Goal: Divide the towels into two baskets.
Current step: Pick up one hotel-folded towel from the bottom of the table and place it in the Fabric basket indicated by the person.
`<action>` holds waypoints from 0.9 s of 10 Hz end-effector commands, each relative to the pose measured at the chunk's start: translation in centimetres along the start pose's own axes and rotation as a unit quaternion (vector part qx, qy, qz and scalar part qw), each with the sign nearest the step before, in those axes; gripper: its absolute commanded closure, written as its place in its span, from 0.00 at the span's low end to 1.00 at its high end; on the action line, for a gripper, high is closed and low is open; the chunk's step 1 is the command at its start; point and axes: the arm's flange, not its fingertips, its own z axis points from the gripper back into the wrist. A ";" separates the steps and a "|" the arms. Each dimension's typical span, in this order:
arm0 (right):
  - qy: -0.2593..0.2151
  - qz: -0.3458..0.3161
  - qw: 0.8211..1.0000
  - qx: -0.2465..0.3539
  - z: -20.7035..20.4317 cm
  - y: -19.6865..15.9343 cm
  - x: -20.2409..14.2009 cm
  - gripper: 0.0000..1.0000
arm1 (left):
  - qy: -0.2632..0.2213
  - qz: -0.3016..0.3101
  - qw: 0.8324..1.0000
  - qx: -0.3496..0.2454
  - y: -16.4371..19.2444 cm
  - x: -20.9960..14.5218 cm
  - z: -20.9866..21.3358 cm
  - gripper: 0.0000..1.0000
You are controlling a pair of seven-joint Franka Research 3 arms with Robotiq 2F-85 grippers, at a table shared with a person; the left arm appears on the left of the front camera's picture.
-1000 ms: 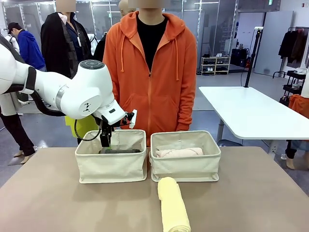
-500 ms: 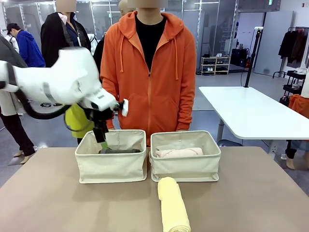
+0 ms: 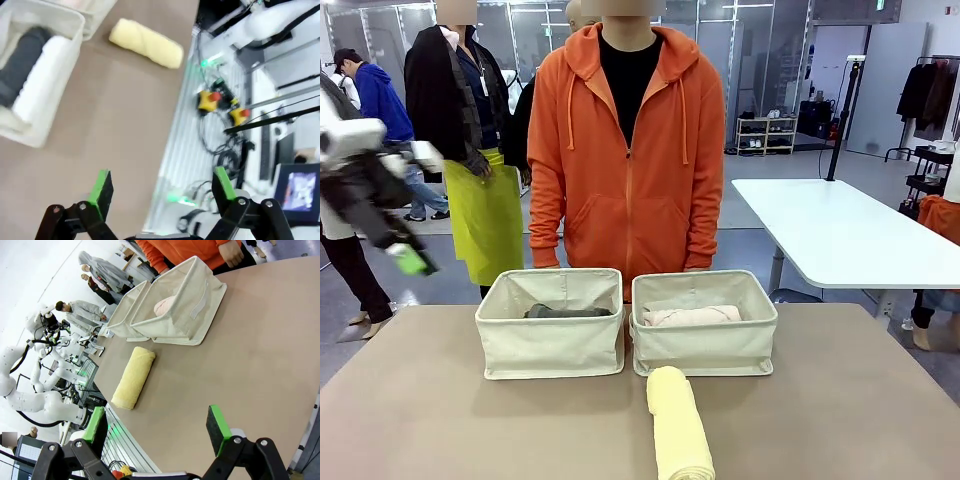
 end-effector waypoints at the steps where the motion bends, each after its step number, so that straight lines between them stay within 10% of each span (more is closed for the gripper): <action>1: -0.008 0.004 1.000 -0.002 -0.2 0.2 0.0 0.00 | -0.105 0.108 0.989 -0.011 0.0 -5.4 3.4 0.00; 6: -0.008 0.004 1.000 -0.002 -0.2 0.2 0.0 0.00 | -0.353 0.320 0.878 0.048 -2.6 -25.0 8.9 0.00; 9: -0.008 0.004 1.000 -0.002 -0.2 0.2 0.0 0.00 | -0.352 0.308 0.881 0.076 -2.5 -27.5 8.4 0.00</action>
